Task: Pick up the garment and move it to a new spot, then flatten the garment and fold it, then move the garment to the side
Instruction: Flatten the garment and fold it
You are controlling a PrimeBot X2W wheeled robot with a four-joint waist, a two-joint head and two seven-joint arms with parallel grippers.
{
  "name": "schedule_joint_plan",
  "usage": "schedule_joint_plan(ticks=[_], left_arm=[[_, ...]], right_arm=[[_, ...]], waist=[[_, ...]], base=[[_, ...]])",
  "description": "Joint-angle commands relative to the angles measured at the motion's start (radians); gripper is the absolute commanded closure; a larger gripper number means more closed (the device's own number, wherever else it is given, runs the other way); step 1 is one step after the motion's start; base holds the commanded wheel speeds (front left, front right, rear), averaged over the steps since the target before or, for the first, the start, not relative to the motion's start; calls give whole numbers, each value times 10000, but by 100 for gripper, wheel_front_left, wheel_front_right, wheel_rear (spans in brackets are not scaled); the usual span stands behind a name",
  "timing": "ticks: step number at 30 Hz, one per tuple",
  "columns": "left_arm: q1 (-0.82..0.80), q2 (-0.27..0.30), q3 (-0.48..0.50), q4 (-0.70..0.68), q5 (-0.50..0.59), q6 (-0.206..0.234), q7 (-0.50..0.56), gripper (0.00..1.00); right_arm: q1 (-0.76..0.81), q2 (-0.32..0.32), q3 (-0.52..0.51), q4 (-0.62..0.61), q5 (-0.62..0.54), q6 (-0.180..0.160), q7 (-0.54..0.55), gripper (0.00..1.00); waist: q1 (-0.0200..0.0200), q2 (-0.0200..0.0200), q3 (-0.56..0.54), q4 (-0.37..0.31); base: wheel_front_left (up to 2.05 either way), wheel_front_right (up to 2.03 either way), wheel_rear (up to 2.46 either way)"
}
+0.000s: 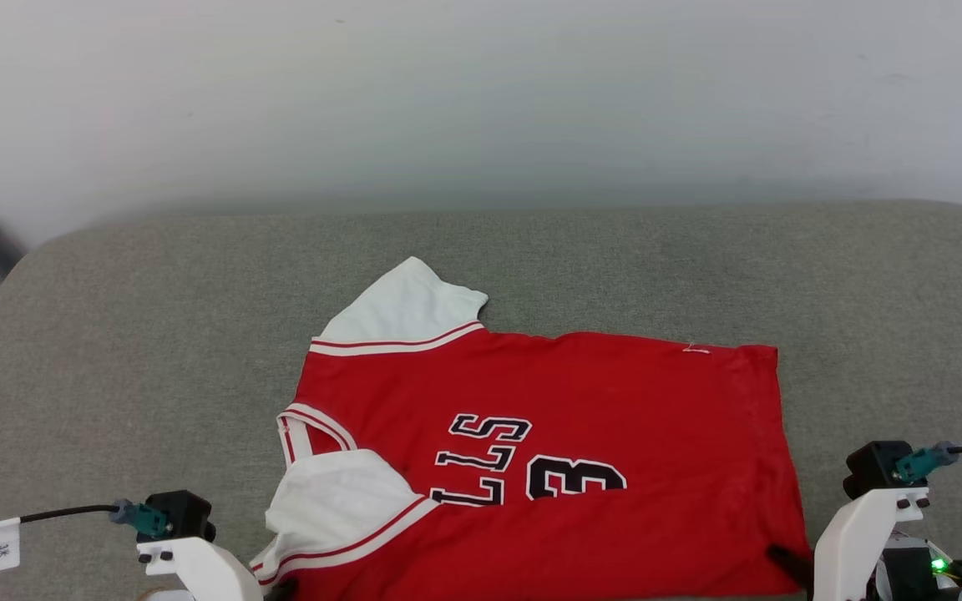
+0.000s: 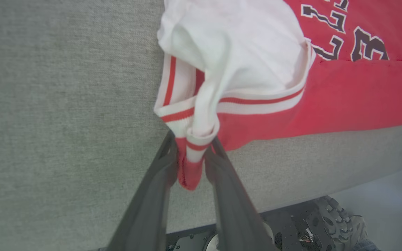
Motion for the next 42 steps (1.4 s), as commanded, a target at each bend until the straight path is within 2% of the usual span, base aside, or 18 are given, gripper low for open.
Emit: schedule_joint_plan(ticks=[1, 8, 15, 23, 27, 33, 37, 42], left_arm=[[-317, -90, 90, 136, 117, -39, -218, 0], [-922, -118, 365, 495, 617, -39, -1097, 0], [-2417, -98, 746, 700, 1402, 149, -1950, 0], [-4966, 49, 981, 1337, 2247, 288, -2195, 0], [-6119, 69, 1020, 1972, 2357, 70, -2036, 0], [-7429, 286, 790, 2828, 2176, -492, -874, 0], [-8208, 657, 450, 3296, 1991, -981, 701, 0], [-8922, 998, 76, 3534, 1702, -1312, 2594, 0]], right_arm=[[37, 71, 2, 34, -5, -4, -268, 0], [-113, 2, 83, -418, -415, -4, -2514, 0], [-529, 369, -331, -1066, -1356, -4, -4677, 0], [-1605, 972, -475, -1799, -2101, -4, -6124, 0], [-2135, 1176, -385, -1950, -2232, -4, -6566, 0], [-2726, 1292, -240, -1997, -2379, -4, -6959, 0], [-3013, 1338, -56, -2001, -2329, -4, -7099, 0], [-3149, 1429, 89, -1823, -2178, -4, -7169, 0]], waist=[[1, 0, 46, -42], [1, 0, 133, -352], [1, 0, 655, -874], [1, 0, 2405, -1686], [1, 0, 3301, -2054], [1, 0, 4159, -2587], [1, 0, 4598, -2916], [1, 0, 5017, -3273]], base=[[0, 0, 0], [0, 0, 0], [0, 0, 0], [0, 0, 0], [0, 0, 0], [0, 0, 0], [0, 0, 0], [0, 0, 0]])
